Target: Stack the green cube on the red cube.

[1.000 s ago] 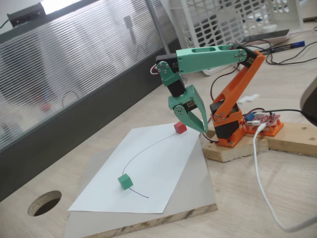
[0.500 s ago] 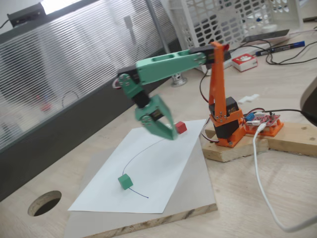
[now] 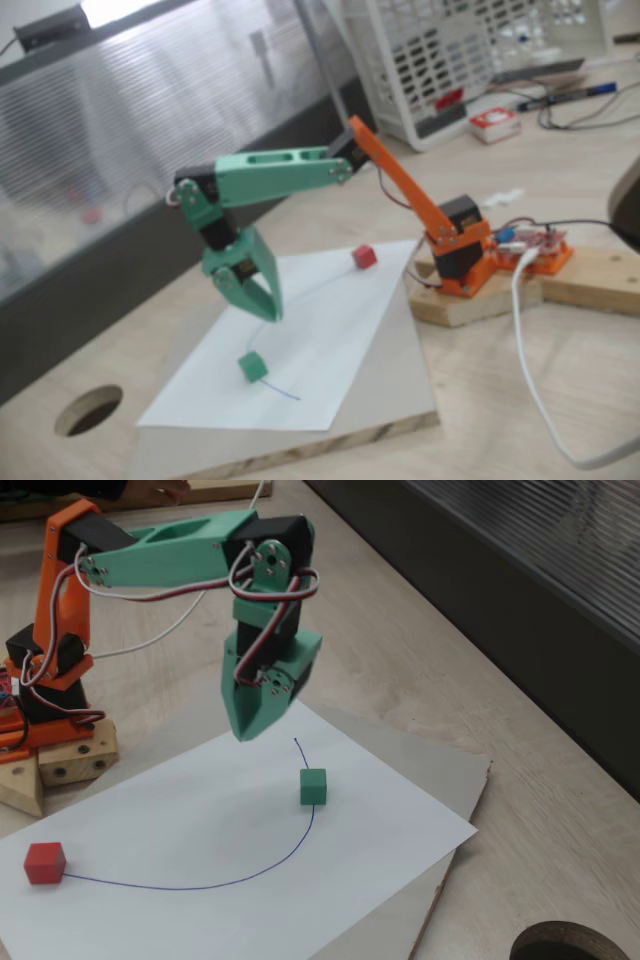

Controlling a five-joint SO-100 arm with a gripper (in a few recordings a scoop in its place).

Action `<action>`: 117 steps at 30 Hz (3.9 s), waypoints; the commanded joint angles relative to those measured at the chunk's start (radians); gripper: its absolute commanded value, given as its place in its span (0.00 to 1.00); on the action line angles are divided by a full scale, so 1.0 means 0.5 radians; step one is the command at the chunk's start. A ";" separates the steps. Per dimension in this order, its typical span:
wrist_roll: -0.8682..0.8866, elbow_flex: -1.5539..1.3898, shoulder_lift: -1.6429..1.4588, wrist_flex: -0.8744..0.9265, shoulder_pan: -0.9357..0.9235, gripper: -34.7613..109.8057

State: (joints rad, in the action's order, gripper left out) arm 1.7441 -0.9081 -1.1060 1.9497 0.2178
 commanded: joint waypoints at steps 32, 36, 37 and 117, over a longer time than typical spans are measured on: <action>0.028 0.080 0.261 -0.773 0.000 0.26; 0.028 0.080 0.273 -0.773 0.000 0.26; 0.028 0.080 0.264 -0.773 0.003 0.26; 0.025 0.058 0.285 -0.242 0.006 0.54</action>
State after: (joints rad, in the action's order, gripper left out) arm 1.7441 -0.8805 -0.9449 1.8193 0.2117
